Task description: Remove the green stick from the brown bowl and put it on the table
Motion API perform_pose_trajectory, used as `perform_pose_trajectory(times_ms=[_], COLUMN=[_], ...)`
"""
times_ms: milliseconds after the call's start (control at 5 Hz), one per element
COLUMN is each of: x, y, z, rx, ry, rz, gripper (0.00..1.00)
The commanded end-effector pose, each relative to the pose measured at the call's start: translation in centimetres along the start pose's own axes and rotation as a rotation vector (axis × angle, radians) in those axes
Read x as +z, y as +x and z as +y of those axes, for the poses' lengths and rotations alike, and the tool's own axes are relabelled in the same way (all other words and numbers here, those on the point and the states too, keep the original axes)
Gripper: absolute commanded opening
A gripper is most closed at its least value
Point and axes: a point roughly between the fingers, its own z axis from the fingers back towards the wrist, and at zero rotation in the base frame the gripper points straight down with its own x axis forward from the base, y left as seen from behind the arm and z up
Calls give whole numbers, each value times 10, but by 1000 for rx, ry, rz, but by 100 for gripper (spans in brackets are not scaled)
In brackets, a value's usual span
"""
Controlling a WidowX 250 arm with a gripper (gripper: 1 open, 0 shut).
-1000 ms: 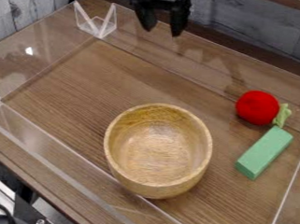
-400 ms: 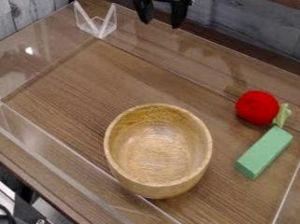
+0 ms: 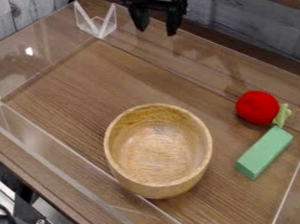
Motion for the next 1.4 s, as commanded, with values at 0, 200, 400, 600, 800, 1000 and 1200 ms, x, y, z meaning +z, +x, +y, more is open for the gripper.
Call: perform_pose_trajectory(times_ms=[0, 200, 400, 600, 800, 1000, 1200], x=[21, 28, 41, 48, 45, 39, 36], y=[9, 11, 16, 19, 18, 16, 14], z=[-10, -8, -4, -4, -5, -6, -15], rx=[-3, 6, 11, -56, -128, -194, -211], ry=[0, -13, -26, -49, -62, -72, -73], rz=[-76, -86, -98, -98, -89, -74, -61], gripper=[100, 100, 100, 100, 100, 100, 100])
